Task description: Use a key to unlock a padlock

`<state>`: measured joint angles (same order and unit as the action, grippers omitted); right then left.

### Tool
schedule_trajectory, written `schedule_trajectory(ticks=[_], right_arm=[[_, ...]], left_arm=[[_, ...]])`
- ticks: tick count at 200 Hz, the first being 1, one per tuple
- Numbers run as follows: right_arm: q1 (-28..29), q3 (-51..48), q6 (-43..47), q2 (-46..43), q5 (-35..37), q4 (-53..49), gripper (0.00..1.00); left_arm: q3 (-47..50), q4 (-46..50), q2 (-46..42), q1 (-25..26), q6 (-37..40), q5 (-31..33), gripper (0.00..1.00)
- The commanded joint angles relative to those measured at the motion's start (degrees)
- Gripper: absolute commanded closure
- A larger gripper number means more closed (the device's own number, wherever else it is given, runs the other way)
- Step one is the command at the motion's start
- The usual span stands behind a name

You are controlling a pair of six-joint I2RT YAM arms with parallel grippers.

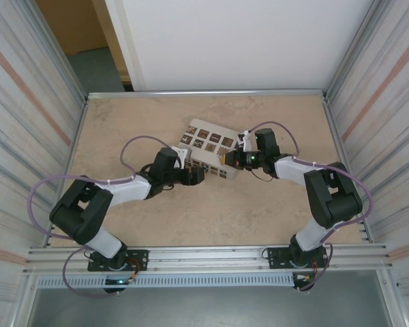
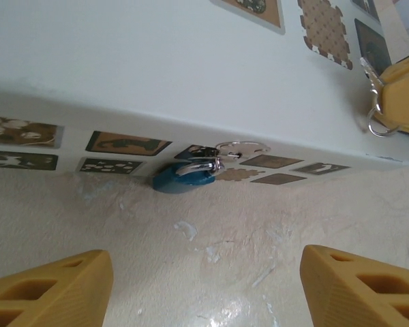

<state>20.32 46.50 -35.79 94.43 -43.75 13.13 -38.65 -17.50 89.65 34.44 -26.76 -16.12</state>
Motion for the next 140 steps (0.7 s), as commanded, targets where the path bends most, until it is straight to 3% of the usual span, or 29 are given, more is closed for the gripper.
schedule_trajectory(ticks=[1, 140], right_arm=[[1.08, -1.95, -0.51, 2.4, 1.98, -2.49, 1.0], [1.36, -1.58, -0.51, 2.39, 2.59, -2.41, 1.0]], left_arm=[[-2.05, -2.22, 2.42, -0.26, 2.06, -1.53, 0.3], [-5.12, -11.97, 12.51, -0.25, 0.55, -0.91, 0.45]])
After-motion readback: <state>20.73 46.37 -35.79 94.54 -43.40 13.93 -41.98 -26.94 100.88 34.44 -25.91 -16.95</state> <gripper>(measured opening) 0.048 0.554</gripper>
